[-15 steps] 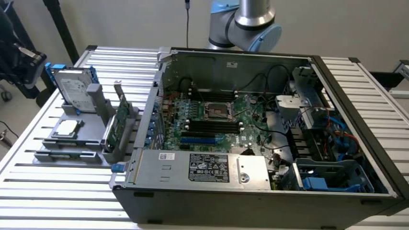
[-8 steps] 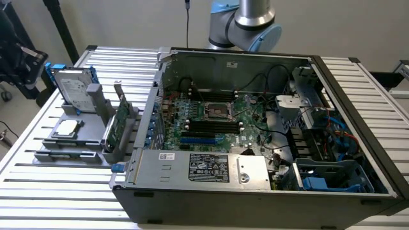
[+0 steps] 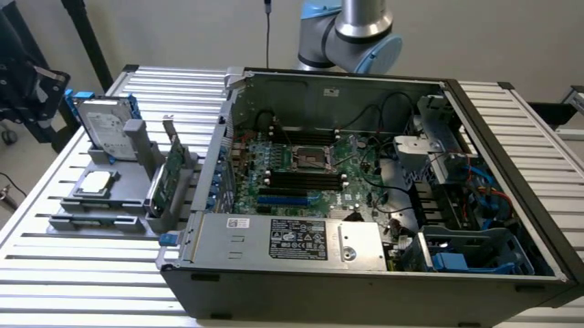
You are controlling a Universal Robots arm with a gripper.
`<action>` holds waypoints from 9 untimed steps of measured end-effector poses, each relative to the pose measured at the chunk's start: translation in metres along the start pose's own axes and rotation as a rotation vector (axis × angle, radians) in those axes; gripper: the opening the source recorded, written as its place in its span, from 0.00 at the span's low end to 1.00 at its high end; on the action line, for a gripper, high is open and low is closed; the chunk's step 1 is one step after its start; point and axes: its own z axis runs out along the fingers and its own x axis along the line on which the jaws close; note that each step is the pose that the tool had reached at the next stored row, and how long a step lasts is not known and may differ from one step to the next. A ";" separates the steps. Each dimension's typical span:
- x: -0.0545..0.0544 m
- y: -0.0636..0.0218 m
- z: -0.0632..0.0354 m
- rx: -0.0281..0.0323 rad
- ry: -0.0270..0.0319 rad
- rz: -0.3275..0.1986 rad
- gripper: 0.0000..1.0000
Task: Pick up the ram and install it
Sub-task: 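Pick up the ram and move it above insertion slot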
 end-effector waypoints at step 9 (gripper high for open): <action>0.000 -0.0002 0.0035 0.0004 0.0074 -0.163 0.11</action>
